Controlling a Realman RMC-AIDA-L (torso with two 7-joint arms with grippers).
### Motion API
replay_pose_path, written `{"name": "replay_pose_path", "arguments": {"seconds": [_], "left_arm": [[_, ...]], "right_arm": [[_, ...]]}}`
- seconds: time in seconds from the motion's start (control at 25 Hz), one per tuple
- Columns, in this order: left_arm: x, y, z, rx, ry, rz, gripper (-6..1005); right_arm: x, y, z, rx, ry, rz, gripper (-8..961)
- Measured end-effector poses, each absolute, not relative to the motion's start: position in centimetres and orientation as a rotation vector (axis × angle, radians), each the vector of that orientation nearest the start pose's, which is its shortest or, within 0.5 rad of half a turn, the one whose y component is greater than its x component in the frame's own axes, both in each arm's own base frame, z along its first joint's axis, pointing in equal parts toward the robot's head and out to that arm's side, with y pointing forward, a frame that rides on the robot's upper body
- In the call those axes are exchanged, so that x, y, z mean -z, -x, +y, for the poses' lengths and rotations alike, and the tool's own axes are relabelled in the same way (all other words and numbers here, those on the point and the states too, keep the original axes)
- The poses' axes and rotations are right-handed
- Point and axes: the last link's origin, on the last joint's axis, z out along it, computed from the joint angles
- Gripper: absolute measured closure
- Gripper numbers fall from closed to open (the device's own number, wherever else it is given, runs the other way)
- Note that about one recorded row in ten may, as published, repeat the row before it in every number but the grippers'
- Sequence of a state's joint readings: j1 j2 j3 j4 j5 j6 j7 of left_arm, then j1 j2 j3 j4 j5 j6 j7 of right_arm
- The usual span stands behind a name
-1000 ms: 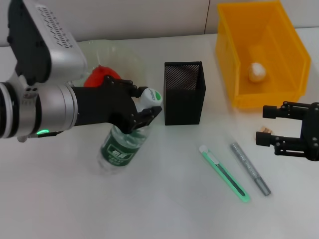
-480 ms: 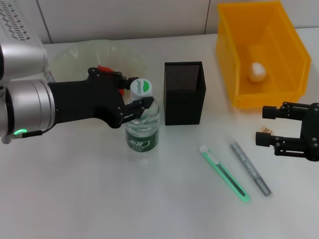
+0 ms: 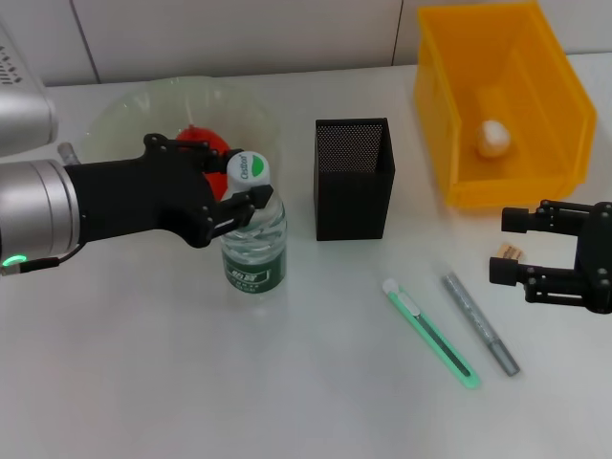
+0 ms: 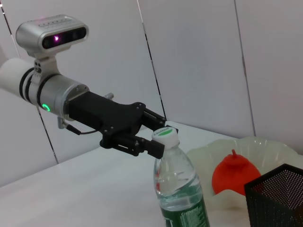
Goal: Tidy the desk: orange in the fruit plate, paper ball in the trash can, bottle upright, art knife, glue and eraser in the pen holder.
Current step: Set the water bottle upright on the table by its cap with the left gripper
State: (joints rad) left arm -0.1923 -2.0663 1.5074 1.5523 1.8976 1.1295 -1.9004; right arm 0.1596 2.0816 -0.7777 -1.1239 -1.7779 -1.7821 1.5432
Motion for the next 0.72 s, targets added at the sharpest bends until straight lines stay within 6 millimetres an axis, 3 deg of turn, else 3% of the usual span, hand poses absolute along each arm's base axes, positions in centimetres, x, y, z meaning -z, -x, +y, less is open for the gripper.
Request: {"name": "replay_pose_path", "arguments": {"seconds": [0.72], "left_arm": [[-1.8,18.7,31.5,0.37,2.613,-0.374,554]], "right_arm": [[-7.3,-28.1,25.3,-0.757,2.628,0.605,244]]}}
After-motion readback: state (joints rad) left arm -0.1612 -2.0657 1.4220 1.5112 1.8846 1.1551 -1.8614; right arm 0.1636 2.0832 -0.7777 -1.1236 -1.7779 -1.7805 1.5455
